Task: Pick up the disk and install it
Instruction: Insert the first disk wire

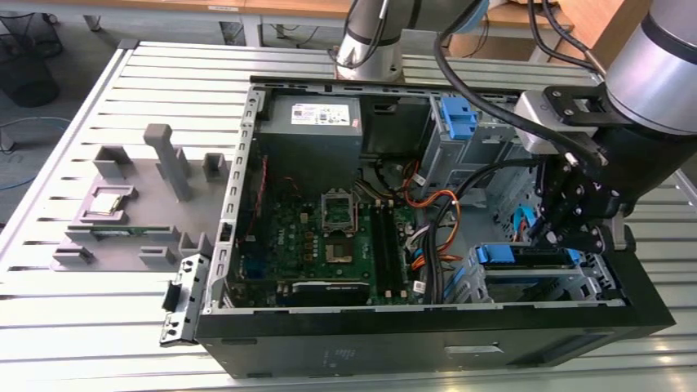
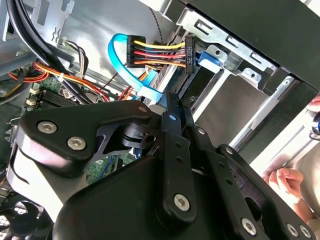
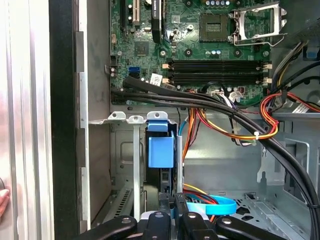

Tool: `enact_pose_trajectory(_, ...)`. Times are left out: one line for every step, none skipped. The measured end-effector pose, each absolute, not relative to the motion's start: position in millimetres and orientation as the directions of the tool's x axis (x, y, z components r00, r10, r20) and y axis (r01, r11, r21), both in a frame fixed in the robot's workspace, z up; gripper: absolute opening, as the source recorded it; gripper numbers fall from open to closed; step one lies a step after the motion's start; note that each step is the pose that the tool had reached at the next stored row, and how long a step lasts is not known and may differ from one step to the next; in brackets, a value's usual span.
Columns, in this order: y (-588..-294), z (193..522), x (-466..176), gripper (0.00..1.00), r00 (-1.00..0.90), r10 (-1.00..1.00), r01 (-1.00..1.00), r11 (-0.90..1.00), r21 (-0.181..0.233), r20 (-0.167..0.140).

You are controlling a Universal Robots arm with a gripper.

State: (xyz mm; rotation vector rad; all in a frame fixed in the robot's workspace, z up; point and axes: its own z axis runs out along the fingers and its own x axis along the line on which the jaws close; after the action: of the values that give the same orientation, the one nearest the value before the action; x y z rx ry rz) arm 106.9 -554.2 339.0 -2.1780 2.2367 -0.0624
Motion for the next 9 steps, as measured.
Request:
enact_pose_trajectory(-554.3, 338.7, 106.6, 0.16, -0.027, -1.000, -0.999, 0.026, -0.042, 0.014)
enact_pose_trajectory(-554.4, 338.3, 106.3, 0.16, -0.027, -1.000, -0.999, 0.026, -0.042, 0.014)
enact_pose_trajectory(-554.4, 337.9, 106.2, 0.16, -0.027, -1.000, -0.999, 0.026, -0.042, 0.014)
enact_pose_trajectory(-554.5, 337.5, 106.0, 0.16, -0.027, -1.000, -0.999, 0.026, -0.043, 0.014)
enact_pose_trajectory(-554.5, 337.1, 105.7, 0.16, -0.027, -1.000, -0.999, 0.026, -0.043, 0.014)
enact_pose_trajectory(-554.5, 336.8, 105.6, 0.16, -0.027, -1.000, -0.999, 0.026, -0.043, 0.014)
enact_pose_trajectory(-554.5, 336.4, 105.5, 0.16, -0.027, -1.000, -0.999, 0.026, -0.043, 0.014)
enact_pose_trajectory(-554.6, 336.2, 105.5, 0.16, -0.027, -1.000, -0.999, 0.026, -0.043, 0.014)
enact_pose_trajectory(-554.6, 336.0, 105.5, 0.16, -0.027, -1.000, -0.999, 0.026, -0.043, 0.014)
